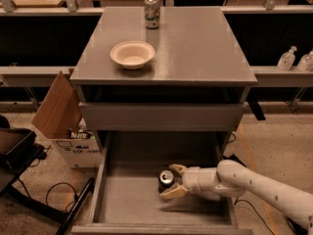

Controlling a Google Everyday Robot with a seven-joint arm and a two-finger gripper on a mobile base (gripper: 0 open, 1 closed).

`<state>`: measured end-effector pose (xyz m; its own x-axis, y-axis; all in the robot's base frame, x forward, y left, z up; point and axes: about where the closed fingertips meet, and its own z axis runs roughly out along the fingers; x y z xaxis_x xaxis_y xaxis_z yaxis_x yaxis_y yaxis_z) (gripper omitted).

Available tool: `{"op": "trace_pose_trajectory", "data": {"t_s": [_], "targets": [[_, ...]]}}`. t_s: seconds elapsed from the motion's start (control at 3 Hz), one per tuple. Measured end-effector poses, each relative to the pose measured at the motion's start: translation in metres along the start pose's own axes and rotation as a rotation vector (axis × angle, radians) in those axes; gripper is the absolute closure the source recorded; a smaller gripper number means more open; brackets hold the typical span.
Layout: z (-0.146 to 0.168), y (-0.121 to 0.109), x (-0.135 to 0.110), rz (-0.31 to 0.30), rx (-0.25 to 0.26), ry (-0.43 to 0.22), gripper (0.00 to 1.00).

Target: Pick pepsi can from middle drawer and place on counter

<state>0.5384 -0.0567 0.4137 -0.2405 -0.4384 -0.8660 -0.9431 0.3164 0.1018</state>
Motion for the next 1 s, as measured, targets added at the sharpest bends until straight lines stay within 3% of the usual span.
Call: {"op": "trace_pose_trajectory", "data": {"t_s": [0.33, 0.67, 1.0], "targets": [[0.007, 0.017, -0.002, -0.014, -0.05, 0.007, 0.47], [-0.011, 0.043, -0.035, -0.06, -0.072, -0.024, 0.7], [-0.053, 0.074, -0.096, -0.108, -0.065, -0.065, 0.94]]}}
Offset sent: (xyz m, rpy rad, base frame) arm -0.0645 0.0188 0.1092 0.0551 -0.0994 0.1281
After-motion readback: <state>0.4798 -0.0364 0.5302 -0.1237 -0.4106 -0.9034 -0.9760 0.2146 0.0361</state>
